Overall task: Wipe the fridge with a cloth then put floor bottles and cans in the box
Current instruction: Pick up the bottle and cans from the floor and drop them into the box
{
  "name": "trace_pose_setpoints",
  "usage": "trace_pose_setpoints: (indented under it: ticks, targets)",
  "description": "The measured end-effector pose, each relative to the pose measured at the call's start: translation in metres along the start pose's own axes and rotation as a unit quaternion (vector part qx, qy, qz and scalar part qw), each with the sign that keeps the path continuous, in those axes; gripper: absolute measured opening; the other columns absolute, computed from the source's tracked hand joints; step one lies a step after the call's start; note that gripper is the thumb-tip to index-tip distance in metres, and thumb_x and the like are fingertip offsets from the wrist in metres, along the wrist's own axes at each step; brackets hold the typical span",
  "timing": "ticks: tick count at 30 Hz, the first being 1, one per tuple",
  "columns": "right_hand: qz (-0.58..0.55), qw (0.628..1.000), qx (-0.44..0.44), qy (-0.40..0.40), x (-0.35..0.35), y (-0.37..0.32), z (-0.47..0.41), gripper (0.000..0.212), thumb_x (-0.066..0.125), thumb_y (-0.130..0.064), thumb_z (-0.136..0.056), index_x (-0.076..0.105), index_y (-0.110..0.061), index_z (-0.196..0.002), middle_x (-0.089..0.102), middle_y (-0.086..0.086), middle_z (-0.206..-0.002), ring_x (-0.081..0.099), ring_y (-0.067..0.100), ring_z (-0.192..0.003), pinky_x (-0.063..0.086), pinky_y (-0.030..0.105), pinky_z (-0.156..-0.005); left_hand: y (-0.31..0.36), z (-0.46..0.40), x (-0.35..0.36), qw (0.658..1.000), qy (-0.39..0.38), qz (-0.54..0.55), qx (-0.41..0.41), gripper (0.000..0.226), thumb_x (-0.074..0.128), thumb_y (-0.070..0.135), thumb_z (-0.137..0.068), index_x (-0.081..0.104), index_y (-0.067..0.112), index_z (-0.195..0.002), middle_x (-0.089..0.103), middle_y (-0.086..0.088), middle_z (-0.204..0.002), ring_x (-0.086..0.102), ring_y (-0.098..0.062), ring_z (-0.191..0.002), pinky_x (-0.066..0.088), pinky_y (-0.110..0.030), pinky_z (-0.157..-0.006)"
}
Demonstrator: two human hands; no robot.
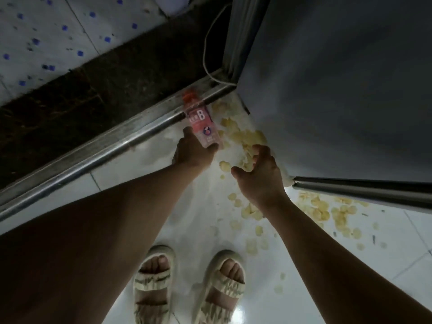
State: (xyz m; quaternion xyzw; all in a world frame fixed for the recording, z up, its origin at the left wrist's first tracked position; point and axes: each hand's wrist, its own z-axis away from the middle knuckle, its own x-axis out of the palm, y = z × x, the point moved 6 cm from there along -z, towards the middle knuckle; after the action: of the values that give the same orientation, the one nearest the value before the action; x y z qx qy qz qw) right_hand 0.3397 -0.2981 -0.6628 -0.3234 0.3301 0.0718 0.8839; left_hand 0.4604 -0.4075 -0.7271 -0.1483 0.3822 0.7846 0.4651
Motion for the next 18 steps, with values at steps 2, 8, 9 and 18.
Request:
trace_pose_setpoints:
  ticks: [2, 8, 9, 18]
  targets:
    - [0.005, 1.000, -0.007, 0.002, 0.012, 0.019, -0.017, 0.068, 0.065, -0.022, -0.084, 0.030, -0.012, -0.141, 0.045, 0.012, -0.137, 0.045, 0.025, -0.126, 0.033, 0.022, -0.087, -0.007, -0.024, 0.023, 1.000, 0.023, 0.009, -0.004, 0.072, 0.068, 0.040, -0.080, 0.028, 0.013, -0.134, 0.055, -0.013, -0.127, 0.058, -0.032, -0.109, 0.047, -0.034, -0.073]
    - [0.003, 1.000, -0.008, 0.008, 0.040, 0.055, -0.049, 0.068, 0.063, -0.026, -0.085, 0.027, -0.015, -0.142, 0.042, 0.008, -0.140, 0.045, 0.025, -0.125, 0.034, 0.022, -0.083, -0.026, -0.073, 0.070, 0.995, 0.066, 0.061, -0.033, 0.092, 0.068, 0.040, -0.079, 0.008, 0.014, -0.144, 0.043, -0.017, -0.138, 0.045, -0.040, -0.124, 0.040, -0.049, -0.102]
    - [0.004, 1.000, -0.010, 0.010, 0.043, 0.059, -0.053, 0.068, 0.063, -0.026, -0.085, 0.027, -0.016, -0.142, 0.041, 0.008, -0.140, 0.045, 0.025, -0.125, 0.036, 0.023, -0.084, -0.029, -0.079, 0.076, 0.993, 0.072, 0.079, -0.046, 0.096, 0.068, 0.041, -0.079, 0.004, 0.016, -0.146, 0.040, -0.018, -0.141, 0.042, -0.041, -0.126, 0.038, -0.050, -0.103]
    - [0.000, 1.000, -0.006, 0.012, 0.038, 0.065, -0.047, 0.069, 0.064, -0.020, -0.084, 0.026, -0.012, -0.142, 0.040, 0.011, -0.141, 0.043, 0.026, -0.128, 0.039, 0.027, -0.092, -0.028, -0.080, 0.074, 0.974, 0.089, 0.171, -0.122, 0.099, 0.068, 0.024, -0.080, -0.005, 0.018, -0.147, 0.034, -0.016, -0.145, 0.039, -0.036, -0.129, 0.036, -0.045, -0.106]
